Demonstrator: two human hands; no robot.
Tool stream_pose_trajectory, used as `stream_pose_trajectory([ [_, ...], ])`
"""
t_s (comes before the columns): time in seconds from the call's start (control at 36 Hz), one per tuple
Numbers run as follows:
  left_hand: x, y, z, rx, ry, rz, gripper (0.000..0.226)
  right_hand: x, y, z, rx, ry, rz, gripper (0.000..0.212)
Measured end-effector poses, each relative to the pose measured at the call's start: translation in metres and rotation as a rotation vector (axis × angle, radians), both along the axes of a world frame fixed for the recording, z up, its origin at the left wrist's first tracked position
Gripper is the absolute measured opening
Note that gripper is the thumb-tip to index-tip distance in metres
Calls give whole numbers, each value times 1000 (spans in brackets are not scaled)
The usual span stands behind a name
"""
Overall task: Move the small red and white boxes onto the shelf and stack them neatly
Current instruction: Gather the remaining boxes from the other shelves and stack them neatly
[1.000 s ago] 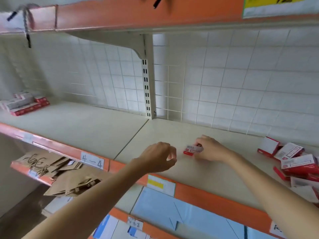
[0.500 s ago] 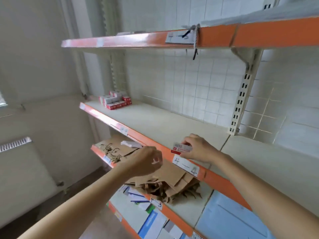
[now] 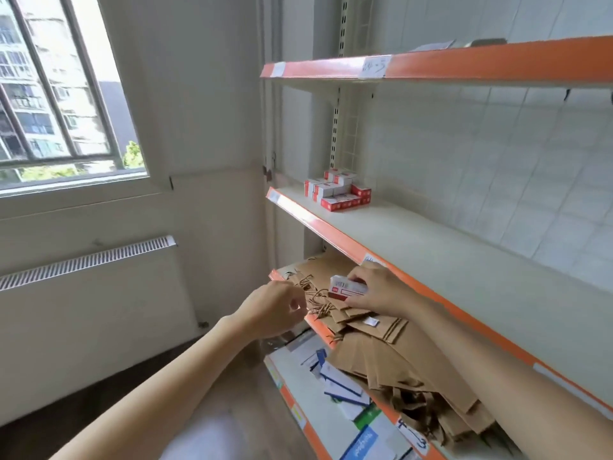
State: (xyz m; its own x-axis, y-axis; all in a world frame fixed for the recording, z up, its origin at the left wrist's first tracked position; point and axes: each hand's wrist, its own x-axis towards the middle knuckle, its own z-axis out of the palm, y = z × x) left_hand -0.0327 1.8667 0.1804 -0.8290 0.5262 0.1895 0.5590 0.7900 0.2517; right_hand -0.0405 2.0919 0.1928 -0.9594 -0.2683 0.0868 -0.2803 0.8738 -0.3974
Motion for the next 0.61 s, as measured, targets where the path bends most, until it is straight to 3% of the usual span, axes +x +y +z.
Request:
stream_pose_trajectory([
  [0.22,-65,15,-15,3,-1,-52,20,-79,11,-9,12,45,-60,35],
  [0.61,-226,58,21,36,32,-97,16,-231,91,-9,-30,79,-383,39],
])
